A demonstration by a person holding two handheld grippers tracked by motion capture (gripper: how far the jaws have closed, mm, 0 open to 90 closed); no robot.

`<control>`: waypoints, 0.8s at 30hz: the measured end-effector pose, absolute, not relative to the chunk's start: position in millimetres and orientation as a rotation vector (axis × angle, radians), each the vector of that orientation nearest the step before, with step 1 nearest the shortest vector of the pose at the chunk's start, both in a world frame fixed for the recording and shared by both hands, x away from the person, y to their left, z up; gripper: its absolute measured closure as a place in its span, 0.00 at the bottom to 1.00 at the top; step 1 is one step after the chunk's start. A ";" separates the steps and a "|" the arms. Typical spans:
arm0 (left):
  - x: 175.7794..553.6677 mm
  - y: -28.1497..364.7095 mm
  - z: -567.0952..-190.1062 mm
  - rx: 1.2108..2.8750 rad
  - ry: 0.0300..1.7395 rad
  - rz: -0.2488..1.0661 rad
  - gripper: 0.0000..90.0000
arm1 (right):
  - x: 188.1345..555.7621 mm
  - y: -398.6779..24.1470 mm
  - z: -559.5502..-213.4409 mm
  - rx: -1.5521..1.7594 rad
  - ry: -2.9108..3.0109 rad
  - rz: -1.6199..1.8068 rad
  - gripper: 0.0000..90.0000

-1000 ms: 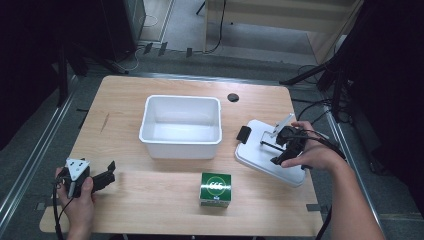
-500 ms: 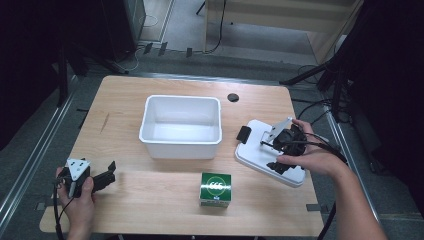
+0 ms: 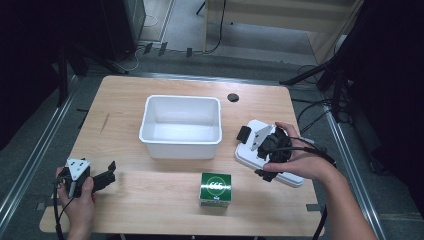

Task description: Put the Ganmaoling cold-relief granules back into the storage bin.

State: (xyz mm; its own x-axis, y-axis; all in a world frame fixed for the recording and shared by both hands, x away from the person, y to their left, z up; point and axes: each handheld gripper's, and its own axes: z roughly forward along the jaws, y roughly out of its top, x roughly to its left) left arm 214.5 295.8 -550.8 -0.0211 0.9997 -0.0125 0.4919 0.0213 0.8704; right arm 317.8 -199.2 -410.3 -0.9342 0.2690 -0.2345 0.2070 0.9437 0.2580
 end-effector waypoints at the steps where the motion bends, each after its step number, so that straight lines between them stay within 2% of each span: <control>1: 214.3 295.9 -551.0 1.550 1.598 0.921 0.07 | 316.7 -197.3 -410.1 0.344 2.831 0.332 0.00; 24: 216.0 296.7 -550.9 1.546 1.603 0.908 0.07 | 284.8 -138.1 -416.1 0.156 2.891 0.350 0.00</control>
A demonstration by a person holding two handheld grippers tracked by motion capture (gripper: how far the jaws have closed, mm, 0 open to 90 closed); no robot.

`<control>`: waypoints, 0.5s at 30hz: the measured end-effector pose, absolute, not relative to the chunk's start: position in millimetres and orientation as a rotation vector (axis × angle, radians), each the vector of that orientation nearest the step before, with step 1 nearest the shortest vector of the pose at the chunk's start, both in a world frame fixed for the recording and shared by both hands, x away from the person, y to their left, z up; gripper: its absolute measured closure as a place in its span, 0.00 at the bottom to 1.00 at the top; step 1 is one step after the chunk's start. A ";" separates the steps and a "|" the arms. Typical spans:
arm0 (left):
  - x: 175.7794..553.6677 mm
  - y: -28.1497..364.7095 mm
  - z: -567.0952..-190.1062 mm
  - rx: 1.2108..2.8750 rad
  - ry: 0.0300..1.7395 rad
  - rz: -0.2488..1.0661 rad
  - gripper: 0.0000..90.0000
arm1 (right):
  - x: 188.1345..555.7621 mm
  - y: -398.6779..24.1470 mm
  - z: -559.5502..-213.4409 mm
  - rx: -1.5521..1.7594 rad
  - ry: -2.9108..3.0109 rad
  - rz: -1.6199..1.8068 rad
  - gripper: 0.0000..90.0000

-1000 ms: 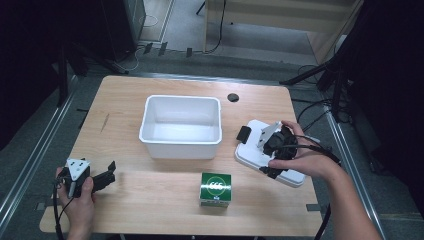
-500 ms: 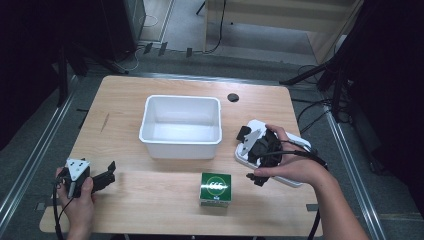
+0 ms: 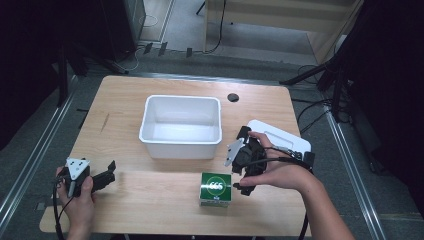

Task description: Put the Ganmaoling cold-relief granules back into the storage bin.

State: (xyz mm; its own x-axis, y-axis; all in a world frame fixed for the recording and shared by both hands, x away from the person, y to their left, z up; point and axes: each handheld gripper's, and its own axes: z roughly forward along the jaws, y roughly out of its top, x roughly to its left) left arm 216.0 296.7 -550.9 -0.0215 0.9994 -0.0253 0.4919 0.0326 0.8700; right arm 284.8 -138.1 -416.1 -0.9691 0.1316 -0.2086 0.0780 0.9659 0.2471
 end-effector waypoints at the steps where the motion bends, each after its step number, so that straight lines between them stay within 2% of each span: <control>1: 216.0 296.7 -550.9 1.548 1.603 0.908 0.07 | 284.0 -136.7 -417.2 0.145 2.896 0.348 0.00; 15: 216.2 296.2 -550.8 1.552 1.603 0.908 0.07 | 260.1 -118.5 -437.2 0.017 2.964 0.319 0.01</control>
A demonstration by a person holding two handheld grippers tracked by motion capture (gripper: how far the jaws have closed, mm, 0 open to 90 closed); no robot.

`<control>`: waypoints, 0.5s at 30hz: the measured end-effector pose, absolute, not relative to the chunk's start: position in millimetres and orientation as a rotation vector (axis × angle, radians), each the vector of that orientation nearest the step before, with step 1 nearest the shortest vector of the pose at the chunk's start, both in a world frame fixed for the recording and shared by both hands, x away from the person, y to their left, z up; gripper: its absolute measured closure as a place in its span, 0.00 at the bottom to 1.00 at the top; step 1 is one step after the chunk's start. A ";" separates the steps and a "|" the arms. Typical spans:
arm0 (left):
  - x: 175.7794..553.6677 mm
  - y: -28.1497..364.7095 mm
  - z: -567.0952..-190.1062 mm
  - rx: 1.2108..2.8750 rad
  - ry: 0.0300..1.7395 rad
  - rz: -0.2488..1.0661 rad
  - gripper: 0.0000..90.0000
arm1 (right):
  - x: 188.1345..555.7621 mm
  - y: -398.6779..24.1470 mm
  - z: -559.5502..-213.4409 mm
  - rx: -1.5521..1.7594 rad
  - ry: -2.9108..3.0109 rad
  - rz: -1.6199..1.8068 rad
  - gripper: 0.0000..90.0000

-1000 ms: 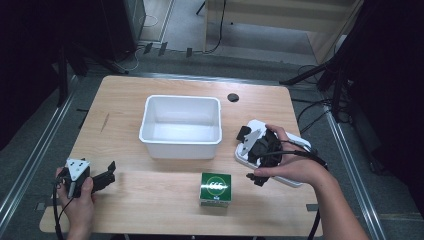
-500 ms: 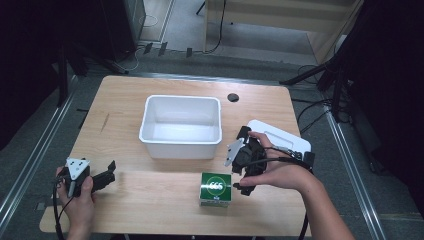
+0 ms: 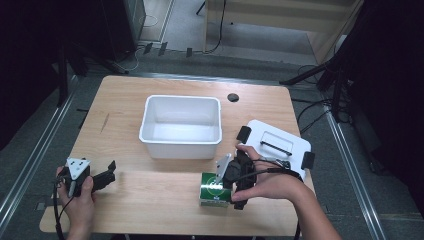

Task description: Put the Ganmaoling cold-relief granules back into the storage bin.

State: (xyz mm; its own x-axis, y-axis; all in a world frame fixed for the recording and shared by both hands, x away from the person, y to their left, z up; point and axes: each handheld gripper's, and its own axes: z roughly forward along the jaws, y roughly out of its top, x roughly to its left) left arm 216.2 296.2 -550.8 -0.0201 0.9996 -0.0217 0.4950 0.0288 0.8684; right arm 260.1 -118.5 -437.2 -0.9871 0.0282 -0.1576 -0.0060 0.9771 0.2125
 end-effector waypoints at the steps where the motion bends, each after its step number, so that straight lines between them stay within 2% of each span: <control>1: 216.3 296.4 -550.8 1.551 1.602 0.907 0.07 | 259.5 -117.3 -438.4 0.006 2.969 0.320 0.01; 15: 216.6 297.3 -550.7 1.552 1.603 0.903 0.07 | 260.6 -99.1 -457.2 -0.043 2.991 0.308 0.01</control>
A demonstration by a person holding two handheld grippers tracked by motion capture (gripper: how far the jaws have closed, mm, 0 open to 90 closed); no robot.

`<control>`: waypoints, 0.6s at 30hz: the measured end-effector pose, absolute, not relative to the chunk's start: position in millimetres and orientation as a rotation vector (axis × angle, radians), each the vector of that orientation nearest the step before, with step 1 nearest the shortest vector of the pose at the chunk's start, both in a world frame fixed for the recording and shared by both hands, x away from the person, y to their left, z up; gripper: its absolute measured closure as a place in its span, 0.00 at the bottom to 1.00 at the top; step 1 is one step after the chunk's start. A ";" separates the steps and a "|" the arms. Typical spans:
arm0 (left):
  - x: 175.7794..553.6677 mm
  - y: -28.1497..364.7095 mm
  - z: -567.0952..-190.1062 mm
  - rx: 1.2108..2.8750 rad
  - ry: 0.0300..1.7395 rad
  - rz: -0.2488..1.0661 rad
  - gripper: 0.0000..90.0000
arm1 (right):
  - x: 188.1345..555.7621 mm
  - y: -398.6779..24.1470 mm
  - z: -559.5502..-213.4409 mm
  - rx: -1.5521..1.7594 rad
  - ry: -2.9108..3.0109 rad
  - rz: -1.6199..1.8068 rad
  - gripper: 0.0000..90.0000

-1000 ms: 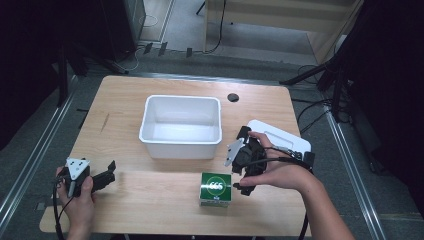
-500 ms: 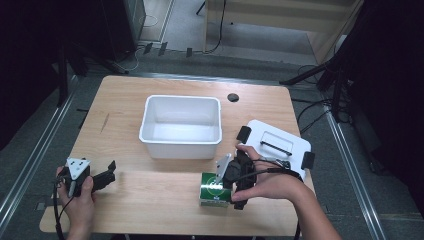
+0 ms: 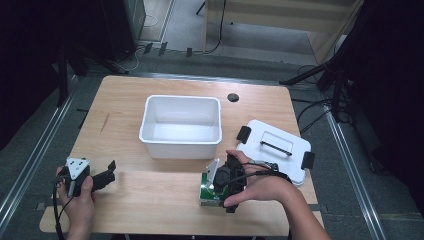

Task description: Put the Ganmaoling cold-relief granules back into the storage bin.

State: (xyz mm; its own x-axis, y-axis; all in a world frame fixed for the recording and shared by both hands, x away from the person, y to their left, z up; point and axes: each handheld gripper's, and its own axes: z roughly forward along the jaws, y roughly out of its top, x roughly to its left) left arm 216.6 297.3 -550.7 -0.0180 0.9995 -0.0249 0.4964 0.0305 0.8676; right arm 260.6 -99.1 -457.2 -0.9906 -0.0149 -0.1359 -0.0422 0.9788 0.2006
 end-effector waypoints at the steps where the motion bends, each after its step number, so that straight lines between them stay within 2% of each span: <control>1: 216.6 297.2 -550.7 1.552 1.603 0.904 0.07 | 259.7 -98.0 -458.3 -0.027 2.996 0.299 0.01; 4: 216.6 297.1 -550.7 1.552 1.602 0.903 0.07 | 260.1 -94.7 -462.7 -0.051 2.993 0.291 0.01; 18: 216.8 297.4 -550.6 1.554 1.601 0.901 0.07 | 264.0 -84.4 -473.4 -0.077 3.011 0.276 0.16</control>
